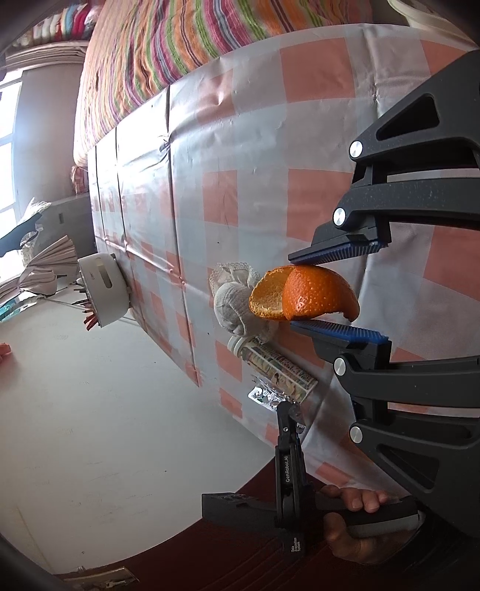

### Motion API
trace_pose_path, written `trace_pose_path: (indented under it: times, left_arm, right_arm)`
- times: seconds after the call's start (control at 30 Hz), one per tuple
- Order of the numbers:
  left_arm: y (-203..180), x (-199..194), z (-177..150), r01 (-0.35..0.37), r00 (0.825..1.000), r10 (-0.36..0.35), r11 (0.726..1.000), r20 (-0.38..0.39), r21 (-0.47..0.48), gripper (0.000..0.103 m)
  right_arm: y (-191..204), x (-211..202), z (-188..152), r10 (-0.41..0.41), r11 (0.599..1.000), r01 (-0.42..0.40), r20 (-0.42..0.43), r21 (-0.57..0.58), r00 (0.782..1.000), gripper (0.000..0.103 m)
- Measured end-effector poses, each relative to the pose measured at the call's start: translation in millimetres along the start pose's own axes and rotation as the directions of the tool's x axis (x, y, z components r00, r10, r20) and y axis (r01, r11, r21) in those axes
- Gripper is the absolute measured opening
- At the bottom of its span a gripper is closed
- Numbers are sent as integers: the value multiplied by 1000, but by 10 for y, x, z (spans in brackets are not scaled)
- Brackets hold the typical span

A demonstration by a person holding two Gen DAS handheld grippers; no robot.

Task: Collect trash
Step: 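Carry the peel and blister pack to the cream bin and open both tools inside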

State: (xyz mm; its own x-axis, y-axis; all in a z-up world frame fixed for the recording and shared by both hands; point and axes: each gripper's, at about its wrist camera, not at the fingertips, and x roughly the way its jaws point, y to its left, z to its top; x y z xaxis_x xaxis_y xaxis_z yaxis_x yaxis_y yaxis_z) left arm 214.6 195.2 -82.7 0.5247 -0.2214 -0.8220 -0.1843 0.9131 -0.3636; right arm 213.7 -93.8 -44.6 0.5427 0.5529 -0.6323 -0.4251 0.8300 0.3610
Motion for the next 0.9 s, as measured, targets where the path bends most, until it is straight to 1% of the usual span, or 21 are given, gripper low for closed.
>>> trace_pose_path:
  times: [0.07, 0.23, 0.37, 0.43, 0.6, 0.83, 0.9]
  left_arm:
    - [-15, -35, -11, 12, 1000, -12, 1000, 19, 3, 6]
    - [-111, -213, -57, 34, 994, -36, 999, 107, 23, 6]
    - [-289, -337, -125, 80, 984, -89, 995, 153, 61, 6]
    - [-408, -369, -177, 103, 980, -116, 991, 161, 84, 6]
    - [-761, -393, -349, 161, 971, -185, 974, 151, 160, 6]
    - [-1232, -323, -597, 225, 963, -253, 943, 90, 245, 6]
    - [-1387, -291, -681, 246, 960, -272, 930, 64, 274, 6]
  right_arm:
    - [2, -48, 7, 3, 1000, -3, 13, 3, 1000, 30]
    - [12, -169, -8, 6, 1000, -6, 45, 11, 999, 30]
    - [-14, -328, -31, 5, 1000, -6, 74, 17, 997, 30]
    - [-24, -426, -38, 5, 1000, -7, 91, 17, 996, 30]
    - [-122, -663, -96, -7, 999, 3, 126, 32, 992, 30]
    - [-322, -941, -174, -53, 997, 42, 168, 72, 984, 30]
    - [-389, -1002, -189, -73, 995, 59, 173, 84, 982, 30]
